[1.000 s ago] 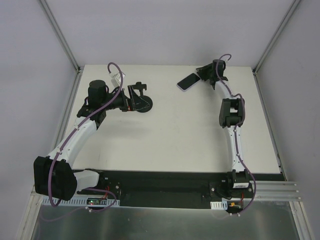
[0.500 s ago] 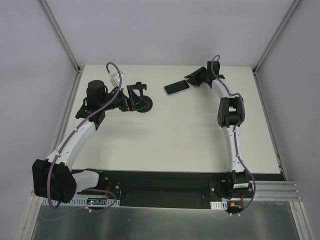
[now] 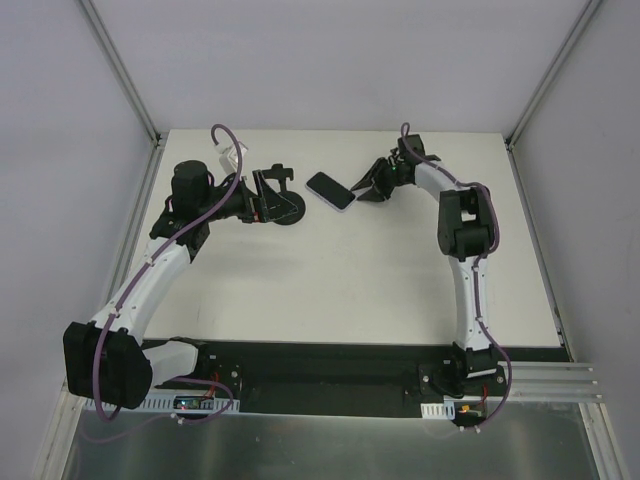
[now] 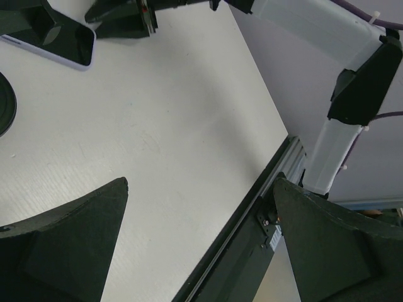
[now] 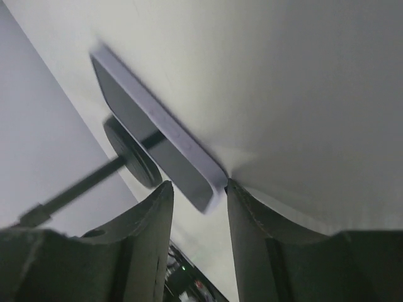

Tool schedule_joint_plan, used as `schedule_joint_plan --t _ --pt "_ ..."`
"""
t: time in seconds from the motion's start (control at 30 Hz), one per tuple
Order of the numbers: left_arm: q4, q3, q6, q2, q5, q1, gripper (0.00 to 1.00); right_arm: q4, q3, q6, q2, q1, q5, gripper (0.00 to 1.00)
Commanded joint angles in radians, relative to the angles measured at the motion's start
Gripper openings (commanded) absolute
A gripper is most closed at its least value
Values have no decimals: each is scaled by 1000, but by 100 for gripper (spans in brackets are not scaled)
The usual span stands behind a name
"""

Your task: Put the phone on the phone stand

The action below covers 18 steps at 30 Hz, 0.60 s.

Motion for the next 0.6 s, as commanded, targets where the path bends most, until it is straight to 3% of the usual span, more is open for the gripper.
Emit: schedule_joint_plan --t 0.0,0.1,0.27,0.4,0.47,0.57 --pt "50 12 8 -35 -1 -8 98 272 -327 36 -268 70 -70 43" --pt "52 10 1 -32 -1 -8 98 361 -452 28 -384 70 5 46" --pt "52 10 -12 -19 6 -8 98 375 -423 -71 -410 64 194 56" --pt "52 10 -12 -25 1 -8 98 317 -262 -59 -274 61 226 68" --pt "50 7 -12 -29 -1 -8 98 262 -80 -40 -149 61 197 76" --pt "50 9 -13 -32 -4 -8 98 267 72 94 -14 61 109 84"
